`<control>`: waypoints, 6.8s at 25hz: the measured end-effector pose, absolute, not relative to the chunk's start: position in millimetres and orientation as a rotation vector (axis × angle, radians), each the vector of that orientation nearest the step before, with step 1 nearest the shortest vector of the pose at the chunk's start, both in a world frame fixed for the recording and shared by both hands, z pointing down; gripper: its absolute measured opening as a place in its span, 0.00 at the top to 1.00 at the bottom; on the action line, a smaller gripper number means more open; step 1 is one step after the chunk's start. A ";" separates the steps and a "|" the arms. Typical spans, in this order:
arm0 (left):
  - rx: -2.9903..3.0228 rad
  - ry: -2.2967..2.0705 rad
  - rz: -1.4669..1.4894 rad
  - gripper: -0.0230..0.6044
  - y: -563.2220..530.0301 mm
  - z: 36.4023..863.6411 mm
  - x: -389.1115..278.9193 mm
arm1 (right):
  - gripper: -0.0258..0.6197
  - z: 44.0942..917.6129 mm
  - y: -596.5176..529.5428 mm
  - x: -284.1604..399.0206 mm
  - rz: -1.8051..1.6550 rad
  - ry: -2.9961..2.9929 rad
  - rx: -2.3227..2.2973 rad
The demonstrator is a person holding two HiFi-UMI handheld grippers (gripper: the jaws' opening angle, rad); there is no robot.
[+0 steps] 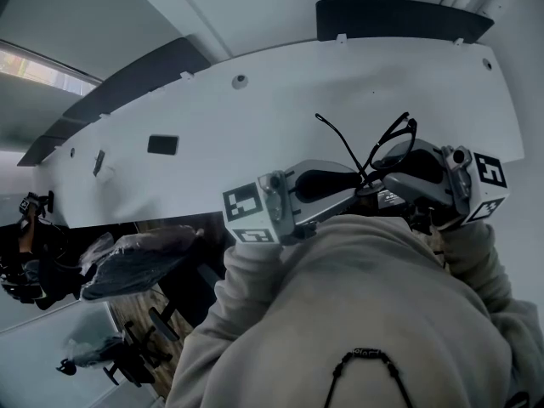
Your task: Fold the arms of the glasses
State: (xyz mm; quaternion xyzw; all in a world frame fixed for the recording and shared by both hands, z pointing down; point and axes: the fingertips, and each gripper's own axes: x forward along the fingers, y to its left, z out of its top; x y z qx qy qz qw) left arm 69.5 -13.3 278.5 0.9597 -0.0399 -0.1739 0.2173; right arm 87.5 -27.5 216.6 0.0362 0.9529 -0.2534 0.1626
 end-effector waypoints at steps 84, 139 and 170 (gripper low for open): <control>2.651 -0.225 -0.487 0.95 -23.9 224.5 55.0 | 0.88 247.1 36.3 72.4 -0.835 2.942 0.601; 2.247 -1.024 -0.646 0.95 -24.4 309.5 -78.6 | 0.88 427.7 -121.4 46.0 -0.522 3.727 0.171; 1.994 -1.378 -0.692 0.96 58.8 347.8 -149.8 | 0.88 723.0 -114.0 18.8 0.105 4.392 0.811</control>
